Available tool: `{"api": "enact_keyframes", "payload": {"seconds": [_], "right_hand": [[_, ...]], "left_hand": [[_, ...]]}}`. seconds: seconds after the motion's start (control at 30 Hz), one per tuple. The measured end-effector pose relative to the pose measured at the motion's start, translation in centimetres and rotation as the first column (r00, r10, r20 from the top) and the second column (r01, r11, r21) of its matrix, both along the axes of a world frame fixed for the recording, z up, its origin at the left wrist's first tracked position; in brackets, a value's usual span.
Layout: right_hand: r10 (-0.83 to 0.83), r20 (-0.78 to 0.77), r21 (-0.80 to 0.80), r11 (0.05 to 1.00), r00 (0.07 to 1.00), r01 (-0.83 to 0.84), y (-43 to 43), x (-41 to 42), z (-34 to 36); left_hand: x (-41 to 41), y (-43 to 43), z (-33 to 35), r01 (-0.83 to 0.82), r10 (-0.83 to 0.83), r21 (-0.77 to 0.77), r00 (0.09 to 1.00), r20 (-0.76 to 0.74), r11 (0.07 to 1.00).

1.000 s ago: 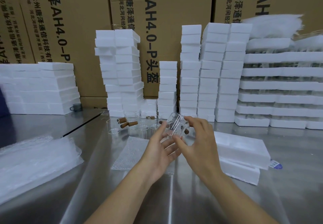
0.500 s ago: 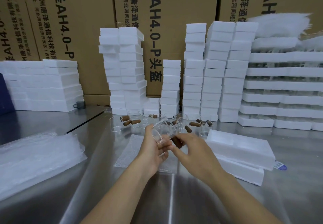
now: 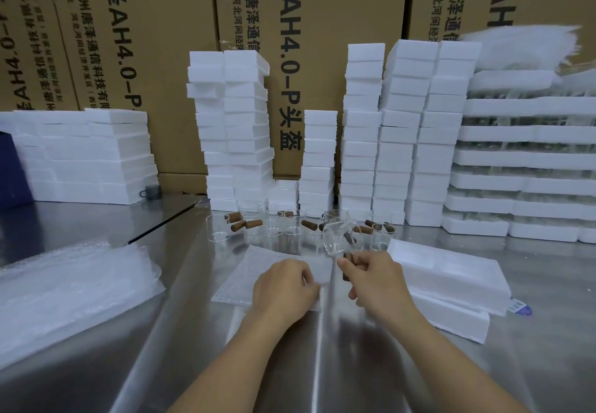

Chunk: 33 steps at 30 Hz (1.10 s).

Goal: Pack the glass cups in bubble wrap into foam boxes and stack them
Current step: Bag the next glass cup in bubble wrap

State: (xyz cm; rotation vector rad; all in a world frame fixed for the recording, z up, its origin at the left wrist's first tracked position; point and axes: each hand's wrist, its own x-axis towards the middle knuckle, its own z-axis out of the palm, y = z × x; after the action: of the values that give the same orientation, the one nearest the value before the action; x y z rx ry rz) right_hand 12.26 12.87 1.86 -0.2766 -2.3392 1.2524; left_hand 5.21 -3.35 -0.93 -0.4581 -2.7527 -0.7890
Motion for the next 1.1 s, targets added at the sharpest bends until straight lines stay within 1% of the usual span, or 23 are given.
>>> {"api": "enact_keyframes", "payload": {"seconds": [0.13, 0.3, 0.47, 0.53, 0.6, 0.67, 0.73, 0.8, 0.9, 1.0, 1.1], "right_hand": [[0.008, 0.068, -0.034, 0.999, 0.998, -0.006, 0.0, -0.1, -0.2], [0.060, 0.098, -0.081, 0.995, 0.993, -0.052, -0.4, -0.1, -0.1], [0.079, 0.022, -0.088, 0.993, 0.997, -0.077, -0.7, 0.0, 0.1], [0.132, -0.003, -0.156, 0.979, 0.991, -0.131, -0.8, 0.0, 0.2], [0.190, -0.014, -0.259, 0.948, 0.982, -0.187, -1.0, 0.0, 0.3], [0.215, 0.027, -0.304, 0.932, 0.976, -0.197, -1.0, 0.0, 0.2], [0.196, 0.101, -0.279, 0.947, 0.975, -0.161, -1.0, -0.1, -0.2], [0.159, 0.151, -0.252, 0.961, 0.976, -0.117, -0.8, -0.1, -0.5], [0.132, 0.195, -0.192, 0.977, 0.972, -0.094, -0.3, 0.1, -0.6], [0.142, 0.227, -0.150, 0.983, 0.963, -0.110, -0.3, 0.2, -0.6], [0.160, 0.214, -0.174, 0.977, 0.964, -0.124, -0.5, 0.3, -0.4]], "left_hand": [[-0.2, -0.1, 0.6, -0.066, 0.069, 0.204, 0.998, -0.008, 0.977], [0.2, -0.1, 1.5, -0.103, 0.119, 0.358, 0.993, -0.021, 0.928], [-0.1, -0.2, 1.6, -0.092, 0.075, 0.412, 0.996, 0.057, 0.907], [-0.1, -0.4, 1.6, -0.069, 0.031, 0.399, 0.994, 0.102, 0.914], [0.0, -0.5, 1.6, -0.053, -0.002, 0.394, 0.990, 0.139, 0.918], [0.1, -0.6, 1.6, -0.067, 0.010, 0.393, 0.989, 0.147, 0.917], [0.0, -0.6, 1.7, -0.097, 0.047, 0.416, 0.991, 0.129, 0.904], [-0.1, -0.6, 1.9, -0.126, 0.090, 0.468, 0.991, 0.098, 0.875], [0.2, -0.5, 2.2, -0.112, 0.142, 0.540, 0.990, -0.015, 0.834], [0.8, -0.2, 2.3, 0.011, 0.097, 0.538, 0.980, -0.173, 0.843], [1.4, 0.4, 2.2, 0.199, -0.048, 0.411, 0.936, -0.350, 0.890]]}}
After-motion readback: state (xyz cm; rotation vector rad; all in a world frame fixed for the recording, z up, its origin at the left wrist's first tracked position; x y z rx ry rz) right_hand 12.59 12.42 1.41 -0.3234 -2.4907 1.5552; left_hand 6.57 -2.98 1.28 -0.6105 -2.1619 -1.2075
